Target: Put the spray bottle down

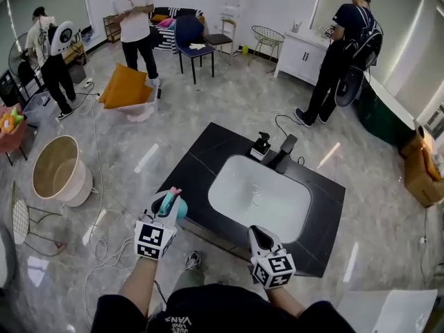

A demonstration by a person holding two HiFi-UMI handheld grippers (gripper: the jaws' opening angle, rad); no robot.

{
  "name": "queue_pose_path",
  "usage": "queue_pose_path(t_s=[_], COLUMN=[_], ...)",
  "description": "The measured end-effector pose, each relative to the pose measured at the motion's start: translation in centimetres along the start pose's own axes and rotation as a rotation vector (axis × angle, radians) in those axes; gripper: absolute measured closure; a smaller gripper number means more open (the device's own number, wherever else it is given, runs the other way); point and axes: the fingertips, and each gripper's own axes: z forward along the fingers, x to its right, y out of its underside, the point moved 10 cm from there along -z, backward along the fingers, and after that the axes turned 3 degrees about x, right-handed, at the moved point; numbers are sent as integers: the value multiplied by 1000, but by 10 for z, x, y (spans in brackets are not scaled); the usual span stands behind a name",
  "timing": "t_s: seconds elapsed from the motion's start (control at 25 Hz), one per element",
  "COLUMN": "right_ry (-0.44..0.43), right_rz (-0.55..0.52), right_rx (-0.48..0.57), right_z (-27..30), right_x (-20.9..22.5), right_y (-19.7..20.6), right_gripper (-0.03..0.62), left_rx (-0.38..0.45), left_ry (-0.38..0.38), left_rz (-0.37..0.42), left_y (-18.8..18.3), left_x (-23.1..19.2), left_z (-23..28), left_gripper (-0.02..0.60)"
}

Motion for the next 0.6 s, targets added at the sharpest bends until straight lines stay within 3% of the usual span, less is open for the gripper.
queue_pose_path(t_s=[0.2,0.6], right_ry=[71,229], right_rz=[23,77], right_rx=[13,22], right_z=[29,62], right_x=[0,-8], right_y=[-9,-14], right_gripper=[582,582], left_rx=[6,11], left_ry=[86,256], left_rz=[60,103], left_y=[0,-5], left_x=[-35,-83], left_z=[53,146], left_gripper=[514,514])
